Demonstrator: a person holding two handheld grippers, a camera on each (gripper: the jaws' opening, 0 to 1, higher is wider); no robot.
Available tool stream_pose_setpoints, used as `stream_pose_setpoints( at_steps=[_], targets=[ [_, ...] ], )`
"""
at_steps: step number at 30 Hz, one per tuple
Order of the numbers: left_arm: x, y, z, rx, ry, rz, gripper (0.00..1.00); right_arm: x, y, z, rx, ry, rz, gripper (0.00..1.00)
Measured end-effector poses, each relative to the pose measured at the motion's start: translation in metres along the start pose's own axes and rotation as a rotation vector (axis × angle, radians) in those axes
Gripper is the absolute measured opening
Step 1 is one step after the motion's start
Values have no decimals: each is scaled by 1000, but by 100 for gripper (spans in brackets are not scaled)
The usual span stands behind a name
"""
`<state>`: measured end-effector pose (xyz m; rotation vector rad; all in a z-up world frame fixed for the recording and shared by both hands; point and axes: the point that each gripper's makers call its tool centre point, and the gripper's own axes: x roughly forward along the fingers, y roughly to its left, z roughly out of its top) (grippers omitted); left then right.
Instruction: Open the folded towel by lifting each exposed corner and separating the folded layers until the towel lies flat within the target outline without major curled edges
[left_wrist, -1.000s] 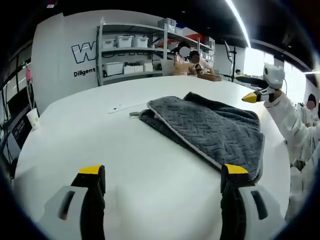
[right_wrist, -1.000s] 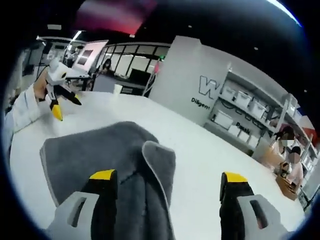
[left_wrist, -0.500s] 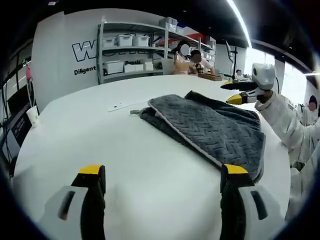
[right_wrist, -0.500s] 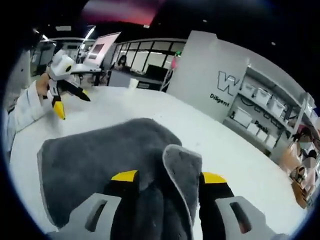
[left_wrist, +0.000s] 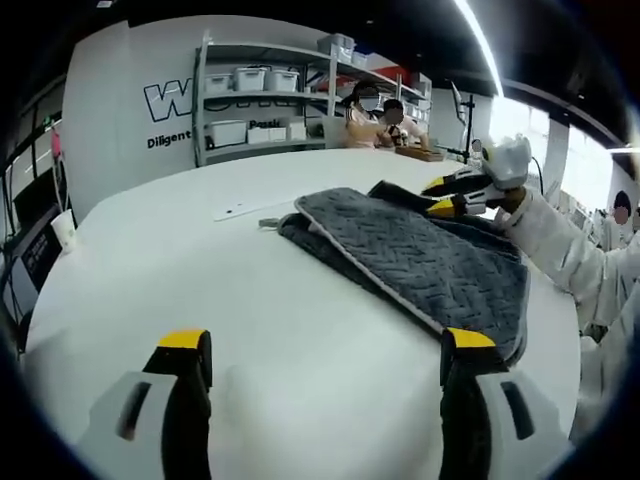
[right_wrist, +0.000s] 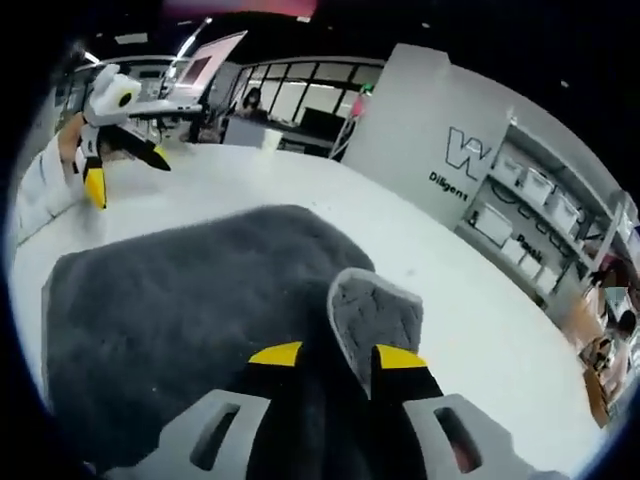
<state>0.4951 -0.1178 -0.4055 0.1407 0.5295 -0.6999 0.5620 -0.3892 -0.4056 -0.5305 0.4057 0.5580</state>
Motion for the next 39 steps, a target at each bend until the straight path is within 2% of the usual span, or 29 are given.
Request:
stream_pose_setpoints(
  at_steps=[3, 6, 7, 14, 18, 26, 27, 32, 36, 39],
  targets=[
    [1, -1, 0, 1, 1, -3, 94, 6, 2, -3, 7, 4, 4, 15],
    [1, 0, 0, -2, 2, -3, 93, 6, -2, -1, -19, -9, -29, 1],
    [1, 0, 0, -2, 2, -3, 93, 6, -2, -1, -24, -11, -31, 0],
    [2, 3, -1, -5, 7, 4, 93, 7, -5, 4, -25, -35, -44, 0],
    [1, 3, 0, -3, 4, 5, 93, 1, -11, 9, -75, -57, -107, 0],
    [3, 2, 1, 8, 6, 4, 93, -8, -17, 13, -70, -121, -114, 0],
    [4, 3, 0, 4, 6, 5, 93, -11, -22, 16, -100, -154, -146, 0],
    [5, 6, -3, 0, 16, 16, 93, -19, -32, 13, -106, -144, -182, 0],
    [5, 7, -3, -1, 18, 19, 93, -28, -50, 7, -132, -106, -250, 0],
    [5, 8, -4, 0, 22, 20, 93, -33, -62, 5, -125, -99, -275, 0]
  ],
)
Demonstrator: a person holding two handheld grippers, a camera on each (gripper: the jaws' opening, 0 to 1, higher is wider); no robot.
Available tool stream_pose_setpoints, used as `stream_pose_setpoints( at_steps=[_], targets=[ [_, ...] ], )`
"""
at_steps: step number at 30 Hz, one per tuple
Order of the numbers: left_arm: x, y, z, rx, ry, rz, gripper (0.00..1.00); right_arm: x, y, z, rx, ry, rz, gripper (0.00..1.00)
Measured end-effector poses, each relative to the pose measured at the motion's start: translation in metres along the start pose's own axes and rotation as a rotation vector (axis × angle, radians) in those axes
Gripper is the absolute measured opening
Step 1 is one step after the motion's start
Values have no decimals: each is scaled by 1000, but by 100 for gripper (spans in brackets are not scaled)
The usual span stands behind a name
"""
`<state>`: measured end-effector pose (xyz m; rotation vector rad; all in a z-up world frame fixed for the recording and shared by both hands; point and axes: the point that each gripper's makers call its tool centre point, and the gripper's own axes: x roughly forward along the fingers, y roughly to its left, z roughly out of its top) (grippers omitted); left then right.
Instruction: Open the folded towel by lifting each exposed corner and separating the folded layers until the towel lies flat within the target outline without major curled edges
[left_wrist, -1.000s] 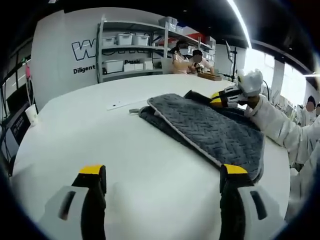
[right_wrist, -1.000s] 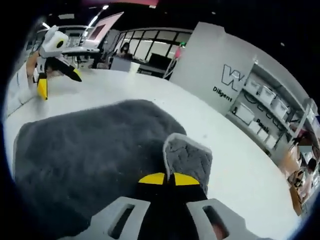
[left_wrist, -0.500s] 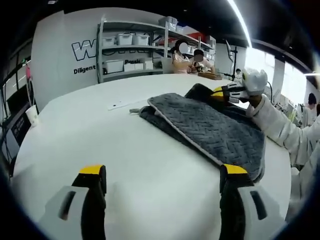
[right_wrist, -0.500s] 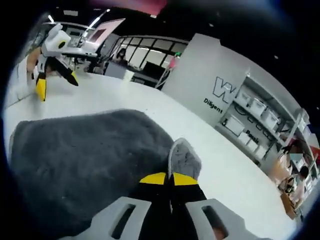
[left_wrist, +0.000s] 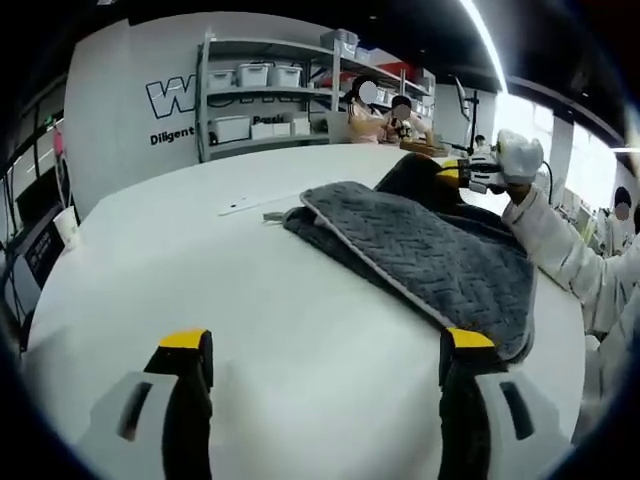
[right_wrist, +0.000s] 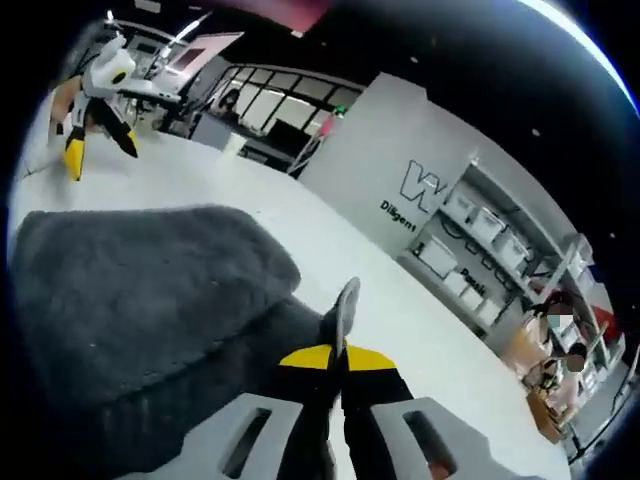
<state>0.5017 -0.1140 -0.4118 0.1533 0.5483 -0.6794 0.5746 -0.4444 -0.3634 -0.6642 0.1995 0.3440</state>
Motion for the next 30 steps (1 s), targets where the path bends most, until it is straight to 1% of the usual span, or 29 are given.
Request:
stream_pose_setpoints(
  at_steps=[3, 8, 10, 13, 15, 17, 21, 24, 26, 30],
  targets=[
    [1, 0, 0, 0, 1, 0, 93, -1, -12, -6, -3, 13, -33, 0],
    [2, 0, -2, 0, 10, 1, 93, 4, -31, -16, 19, 28, -70, 0],
    [2, 0, -3, 2, 11, -1, 93, 5, -41, -22, 24, 43, -95, 0],
    [2, -1, -2, 5, 10, -3, 92, 5, -48, -27, 27, 54, -111, 0],
    [2, -2, -2, 9, 11, -4, 93, 4, -56, -34, 35, 60, -144, 0],
    [2, -3, -2, 11, 11, -5, 92, 5, -60, -43, 24, 92, -164, 0],
    [2, -3, -2, 10, 10, -6, 92, 9, -63, -53, 13, 115, -168, 0],
    [2, -4, -1, 8, 8, -9, 92, 10, -65, -58, -11, 137, -180, 0],
    [2, -5, -3, 12, 15, -11, 92, 10, -69, -62, -54, 164, -196, 0],
    [3, -6, -2, 13, 13, -16, 92, 15, -70, -68, -55, 179, -190, 0]
  ],
)
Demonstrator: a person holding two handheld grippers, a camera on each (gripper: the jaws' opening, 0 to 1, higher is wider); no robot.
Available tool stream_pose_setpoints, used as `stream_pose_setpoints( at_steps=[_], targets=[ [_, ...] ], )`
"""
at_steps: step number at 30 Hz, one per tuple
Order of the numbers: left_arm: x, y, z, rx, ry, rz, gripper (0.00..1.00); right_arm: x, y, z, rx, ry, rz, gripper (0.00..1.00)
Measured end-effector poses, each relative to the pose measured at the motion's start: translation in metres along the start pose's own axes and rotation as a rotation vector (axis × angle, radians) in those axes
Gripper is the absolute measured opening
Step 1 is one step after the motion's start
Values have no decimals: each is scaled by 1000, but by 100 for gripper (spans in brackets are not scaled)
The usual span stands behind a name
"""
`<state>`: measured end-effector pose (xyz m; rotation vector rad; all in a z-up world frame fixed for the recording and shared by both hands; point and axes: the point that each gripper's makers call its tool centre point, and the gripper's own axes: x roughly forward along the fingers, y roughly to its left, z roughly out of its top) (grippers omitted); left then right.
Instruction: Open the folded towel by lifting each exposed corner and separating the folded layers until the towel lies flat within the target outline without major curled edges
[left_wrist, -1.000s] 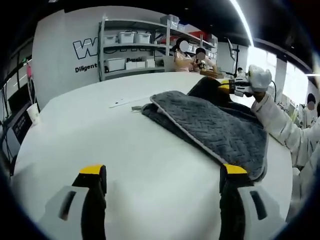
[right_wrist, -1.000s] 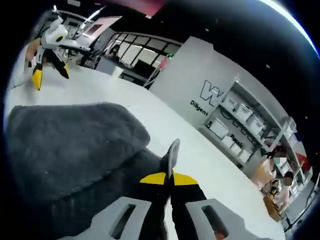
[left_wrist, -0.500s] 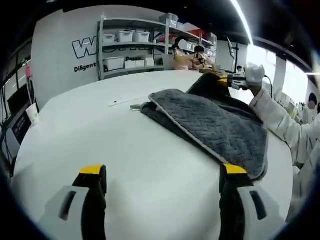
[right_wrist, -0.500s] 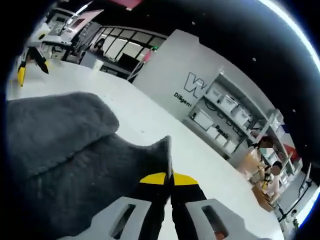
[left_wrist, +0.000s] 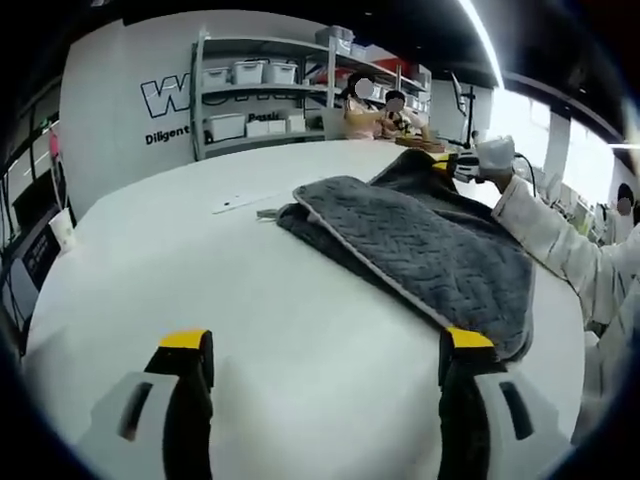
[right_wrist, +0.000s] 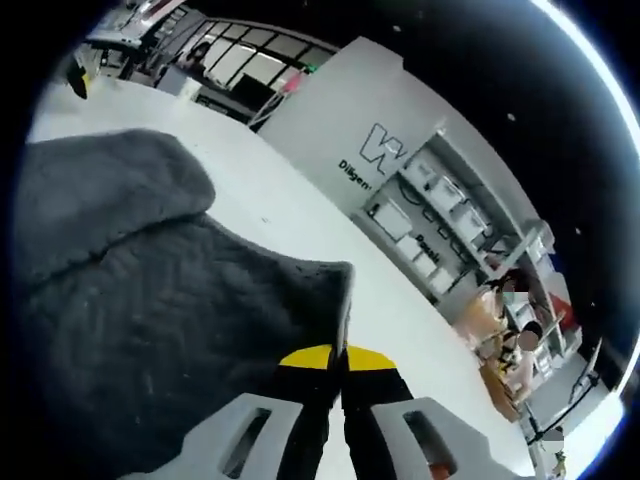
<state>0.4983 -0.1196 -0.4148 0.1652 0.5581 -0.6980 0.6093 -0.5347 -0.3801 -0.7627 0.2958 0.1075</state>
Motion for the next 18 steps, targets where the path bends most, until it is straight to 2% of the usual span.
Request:
stream_pose_setpoints(
  at_steps=[4, 18],
  targets=[
    [-1, 0, 1, 0, -2, 1, 92, 7, -3, -10, -44, 37, -9, 0],
    [0, 0, 0, -5, 1, 0, 92, 21, -4, -32, -89, 95, -3, 0]
  ],
)
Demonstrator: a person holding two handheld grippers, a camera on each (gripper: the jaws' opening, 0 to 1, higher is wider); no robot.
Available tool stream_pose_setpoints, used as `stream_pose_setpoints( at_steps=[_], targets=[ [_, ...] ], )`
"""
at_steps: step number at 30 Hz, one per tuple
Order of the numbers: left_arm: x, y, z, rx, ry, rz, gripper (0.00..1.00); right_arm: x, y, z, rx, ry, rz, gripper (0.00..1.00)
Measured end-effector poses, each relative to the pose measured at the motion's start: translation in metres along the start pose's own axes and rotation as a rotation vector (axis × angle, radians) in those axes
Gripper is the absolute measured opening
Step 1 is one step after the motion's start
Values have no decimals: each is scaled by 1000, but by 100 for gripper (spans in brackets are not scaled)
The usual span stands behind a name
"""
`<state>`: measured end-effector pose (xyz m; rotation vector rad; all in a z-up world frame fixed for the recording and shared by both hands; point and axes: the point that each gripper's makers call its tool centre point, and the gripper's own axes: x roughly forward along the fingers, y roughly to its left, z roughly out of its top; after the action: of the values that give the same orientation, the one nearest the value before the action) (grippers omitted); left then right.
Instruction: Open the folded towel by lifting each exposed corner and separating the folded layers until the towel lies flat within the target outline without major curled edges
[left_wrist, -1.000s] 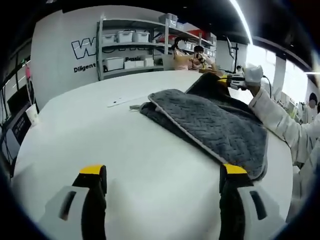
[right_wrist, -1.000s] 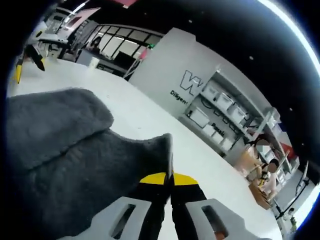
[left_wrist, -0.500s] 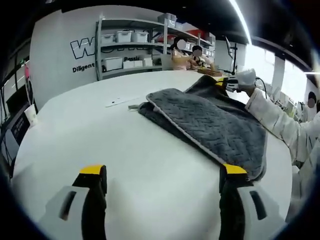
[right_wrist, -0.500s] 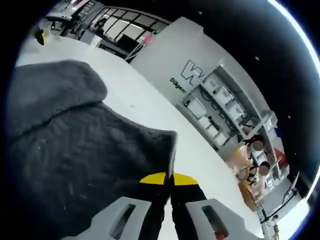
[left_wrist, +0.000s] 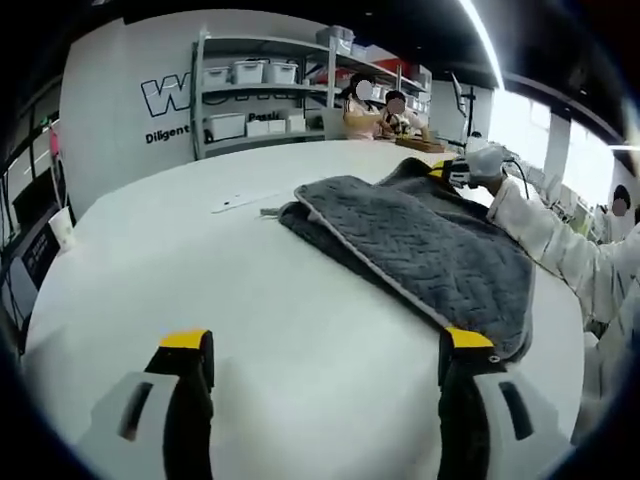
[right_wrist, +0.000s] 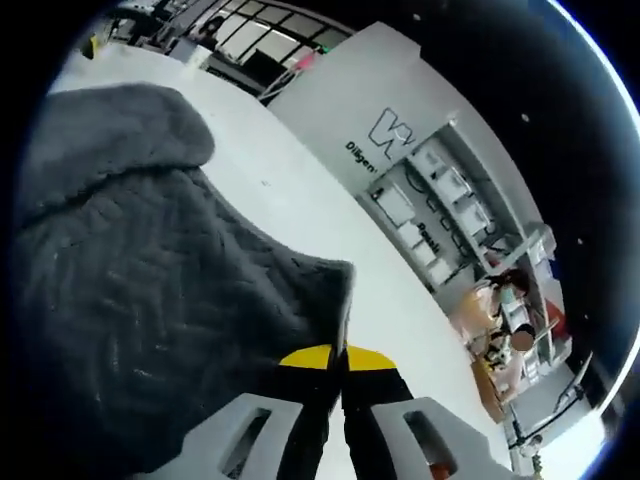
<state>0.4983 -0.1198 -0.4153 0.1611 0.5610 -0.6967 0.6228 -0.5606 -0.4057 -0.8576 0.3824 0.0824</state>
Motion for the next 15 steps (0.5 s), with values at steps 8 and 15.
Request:
stream_pose_setpoints(
  at_steps=[8, 15],
  targets=[
    [0, 0, 0, 2, 0, 0, 92, 7, 7, -13, -59, 52, 10, 0],
    [1, 0, 1, 2, 2, -1, 92, 12, 7, -19, -66, 70, 11, 0]
  ],
)
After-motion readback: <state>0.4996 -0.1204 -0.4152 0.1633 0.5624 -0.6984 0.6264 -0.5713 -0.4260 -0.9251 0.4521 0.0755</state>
